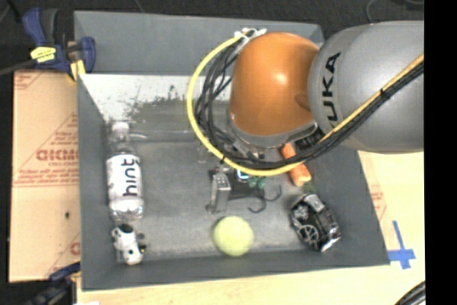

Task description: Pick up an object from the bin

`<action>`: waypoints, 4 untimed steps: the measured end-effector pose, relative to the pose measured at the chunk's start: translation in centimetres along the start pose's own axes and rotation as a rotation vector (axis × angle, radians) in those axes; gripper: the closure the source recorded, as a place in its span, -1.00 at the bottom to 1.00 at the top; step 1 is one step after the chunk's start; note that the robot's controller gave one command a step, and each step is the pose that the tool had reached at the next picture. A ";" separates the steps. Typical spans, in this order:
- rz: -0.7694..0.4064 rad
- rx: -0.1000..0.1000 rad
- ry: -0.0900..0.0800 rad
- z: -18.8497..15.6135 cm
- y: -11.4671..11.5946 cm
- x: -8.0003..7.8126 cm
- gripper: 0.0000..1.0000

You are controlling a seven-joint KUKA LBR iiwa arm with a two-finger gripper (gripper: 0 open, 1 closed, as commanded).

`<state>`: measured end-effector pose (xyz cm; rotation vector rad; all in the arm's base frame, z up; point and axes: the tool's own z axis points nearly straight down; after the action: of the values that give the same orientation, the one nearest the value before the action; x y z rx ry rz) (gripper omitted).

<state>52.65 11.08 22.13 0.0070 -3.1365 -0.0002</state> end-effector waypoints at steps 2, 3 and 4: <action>-0.083 -0.001 -0.013 1.1 -0.5 -1.8 -1.00; -0.217 0.001 -0.003 4.4 -2.6 -1.9 -1.00; -0.033 -0.002 -0.008 4.8 -4.2 -1.0 -1.00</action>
Offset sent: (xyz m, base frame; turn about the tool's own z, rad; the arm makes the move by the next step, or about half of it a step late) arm 0.0617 -0.0254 -0.0737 -0.2982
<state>53.65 6.88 17.30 0.0595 -3.1441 -0.0039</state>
